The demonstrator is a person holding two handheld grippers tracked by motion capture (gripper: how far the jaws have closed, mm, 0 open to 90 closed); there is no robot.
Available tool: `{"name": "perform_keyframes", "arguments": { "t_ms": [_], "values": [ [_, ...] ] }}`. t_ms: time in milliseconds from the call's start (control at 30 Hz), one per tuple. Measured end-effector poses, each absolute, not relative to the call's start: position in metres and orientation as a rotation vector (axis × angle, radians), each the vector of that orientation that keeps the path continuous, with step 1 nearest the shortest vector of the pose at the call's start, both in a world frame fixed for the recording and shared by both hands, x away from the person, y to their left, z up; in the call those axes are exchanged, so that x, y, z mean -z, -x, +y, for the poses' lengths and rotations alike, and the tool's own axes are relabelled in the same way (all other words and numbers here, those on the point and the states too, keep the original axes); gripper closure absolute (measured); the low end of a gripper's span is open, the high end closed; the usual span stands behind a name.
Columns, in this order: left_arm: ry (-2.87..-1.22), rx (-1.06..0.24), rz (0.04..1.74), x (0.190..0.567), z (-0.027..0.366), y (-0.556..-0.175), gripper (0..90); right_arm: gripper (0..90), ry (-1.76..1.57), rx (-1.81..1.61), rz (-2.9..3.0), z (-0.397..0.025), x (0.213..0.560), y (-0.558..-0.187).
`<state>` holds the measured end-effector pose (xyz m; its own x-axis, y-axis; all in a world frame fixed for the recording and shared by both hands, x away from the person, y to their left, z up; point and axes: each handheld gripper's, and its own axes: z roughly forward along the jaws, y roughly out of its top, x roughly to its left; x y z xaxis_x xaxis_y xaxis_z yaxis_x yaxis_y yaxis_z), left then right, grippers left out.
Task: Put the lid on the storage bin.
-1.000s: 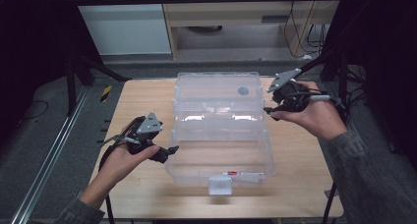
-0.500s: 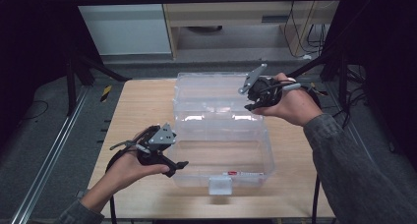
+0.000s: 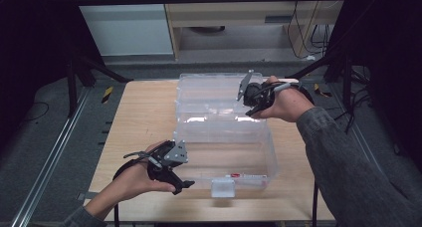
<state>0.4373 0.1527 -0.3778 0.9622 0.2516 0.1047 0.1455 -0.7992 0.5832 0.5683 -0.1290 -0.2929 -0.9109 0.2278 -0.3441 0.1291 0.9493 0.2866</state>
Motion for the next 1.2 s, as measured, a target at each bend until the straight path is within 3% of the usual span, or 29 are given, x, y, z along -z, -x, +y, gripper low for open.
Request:
{"name": "perform_keyframes", "arguments": {
  "t_ms": [467,600,1200],
  "values": [
    [-2.565,-0.155,0.235,0.39,0.147,-0.432,26.9,74.1,-0.175,-0.298,2.746,-0.12,0.294,-0.571],
    [-2.583,-0.145,0.231,0.393,0.147,-0.432,36.6,78.4,-0.169,-0.286,2.744,-0.118,0.293,-0.573],
    [-2.634,-0.097,0.204,0.409,0.145,-0.436,64.5,81.9,-0.164,-0.284,2.741,-0.117,0.294,-0.574]
  ]
}}
